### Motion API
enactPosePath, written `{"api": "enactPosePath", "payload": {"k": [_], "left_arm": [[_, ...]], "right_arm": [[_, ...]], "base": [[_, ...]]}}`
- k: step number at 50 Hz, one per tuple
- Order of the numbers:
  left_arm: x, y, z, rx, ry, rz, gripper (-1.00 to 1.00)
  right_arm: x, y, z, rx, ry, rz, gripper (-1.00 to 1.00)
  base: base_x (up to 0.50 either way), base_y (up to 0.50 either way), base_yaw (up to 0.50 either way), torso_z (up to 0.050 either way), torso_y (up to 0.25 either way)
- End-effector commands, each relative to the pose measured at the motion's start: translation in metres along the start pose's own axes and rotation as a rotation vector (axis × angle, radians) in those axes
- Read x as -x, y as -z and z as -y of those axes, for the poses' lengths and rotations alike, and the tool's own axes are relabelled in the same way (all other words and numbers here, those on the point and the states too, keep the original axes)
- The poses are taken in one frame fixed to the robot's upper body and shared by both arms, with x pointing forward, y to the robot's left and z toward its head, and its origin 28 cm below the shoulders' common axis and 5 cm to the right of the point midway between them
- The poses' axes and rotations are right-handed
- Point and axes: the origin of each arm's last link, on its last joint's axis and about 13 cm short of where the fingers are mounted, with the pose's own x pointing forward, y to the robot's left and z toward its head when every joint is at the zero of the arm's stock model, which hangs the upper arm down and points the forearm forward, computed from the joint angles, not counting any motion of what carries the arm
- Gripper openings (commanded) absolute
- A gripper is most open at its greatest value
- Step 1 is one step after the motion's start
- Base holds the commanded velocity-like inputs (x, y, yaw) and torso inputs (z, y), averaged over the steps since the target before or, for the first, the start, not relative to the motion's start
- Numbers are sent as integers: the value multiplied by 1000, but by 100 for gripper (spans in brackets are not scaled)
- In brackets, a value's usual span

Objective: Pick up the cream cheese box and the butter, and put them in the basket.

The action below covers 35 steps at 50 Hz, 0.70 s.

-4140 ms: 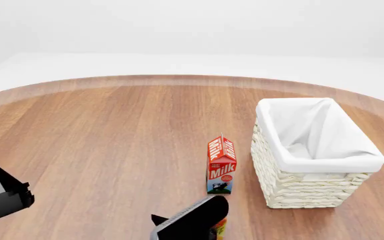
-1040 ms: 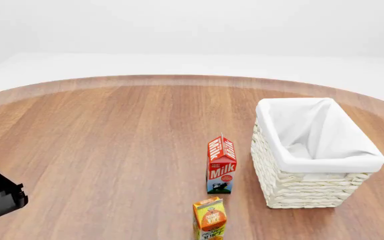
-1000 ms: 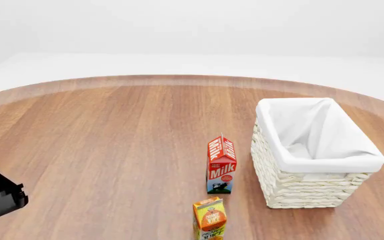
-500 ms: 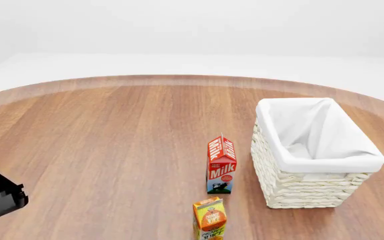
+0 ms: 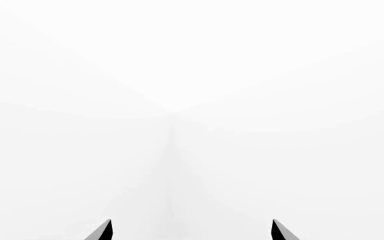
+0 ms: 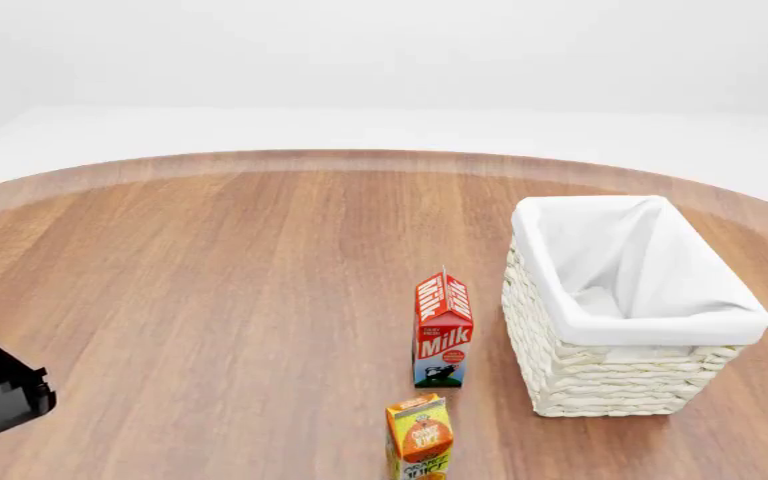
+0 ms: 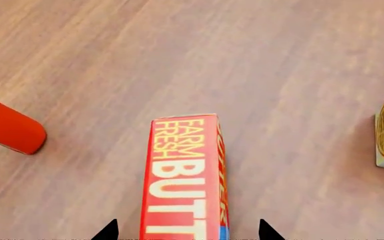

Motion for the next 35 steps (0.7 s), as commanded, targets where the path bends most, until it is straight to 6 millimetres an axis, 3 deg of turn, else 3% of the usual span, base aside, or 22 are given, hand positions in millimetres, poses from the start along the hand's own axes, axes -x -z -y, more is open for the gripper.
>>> {"api": "enactPosePath", "payload": {"k": [1, 35], "left_arm": [[0, 0, -3, -11, -11, 6, 100], [0, 2, -4, -7, -18, -1, 100]], "right_arm": [[-4, -5, 0, -18, -14, 23, 100], [-1, -5, -1, -7, -20, -18, 100]], "base": [[0, 0, 0, 0, 0], [0, 0, 0, 0, 0]]}}
